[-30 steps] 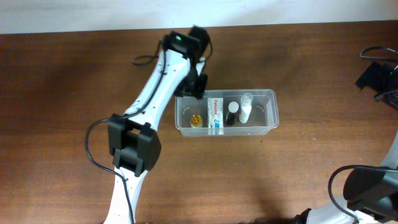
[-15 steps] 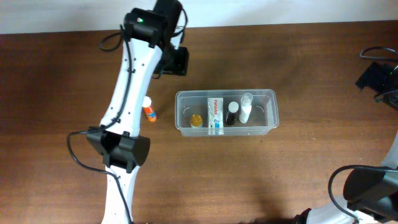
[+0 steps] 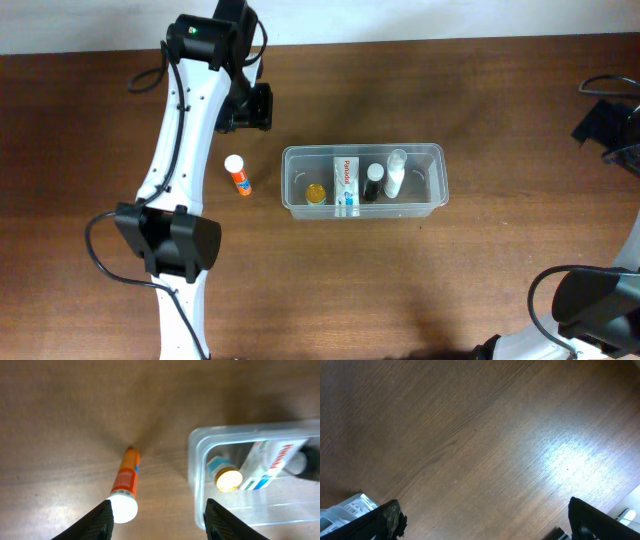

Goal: Pack container

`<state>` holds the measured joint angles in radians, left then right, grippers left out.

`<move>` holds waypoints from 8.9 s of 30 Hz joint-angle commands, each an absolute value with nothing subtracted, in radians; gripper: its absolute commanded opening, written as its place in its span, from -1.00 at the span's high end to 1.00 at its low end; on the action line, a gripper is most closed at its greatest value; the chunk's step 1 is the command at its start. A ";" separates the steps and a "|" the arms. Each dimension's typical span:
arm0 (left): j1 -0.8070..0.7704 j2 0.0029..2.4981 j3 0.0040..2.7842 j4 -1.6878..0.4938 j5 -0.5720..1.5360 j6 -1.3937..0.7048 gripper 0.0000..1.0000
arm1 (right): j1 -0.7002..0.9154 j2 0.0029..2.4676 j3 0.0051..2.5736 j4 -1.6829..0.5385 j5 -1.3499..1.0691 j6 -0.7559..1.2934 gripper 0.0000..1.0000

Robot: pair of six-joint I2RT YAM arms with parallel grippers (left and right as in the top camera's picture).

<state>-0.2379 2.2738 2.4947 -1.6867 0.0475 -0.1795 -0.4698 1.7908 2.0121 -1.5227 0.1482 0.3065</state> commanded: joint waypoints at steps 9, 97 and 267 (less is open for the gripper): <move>-0.141 2.245 2.347 -1.688 0.030 -0.164 -0.17 | -0.472 1.791 2.014 -1.525 0.149 0.308 -0.97; -0.159 2.246 2.056 -1.571 0.087 -0.164 0.44 | -0.472 1.791 2.014 -1.525 0.149 0.308 -0.97; -0.284 2.114 2.585 -1.676 -0.047 -0.164 -0.26 | -0.472 1.791 2.014 -1.525 0.149 0.308 -0.97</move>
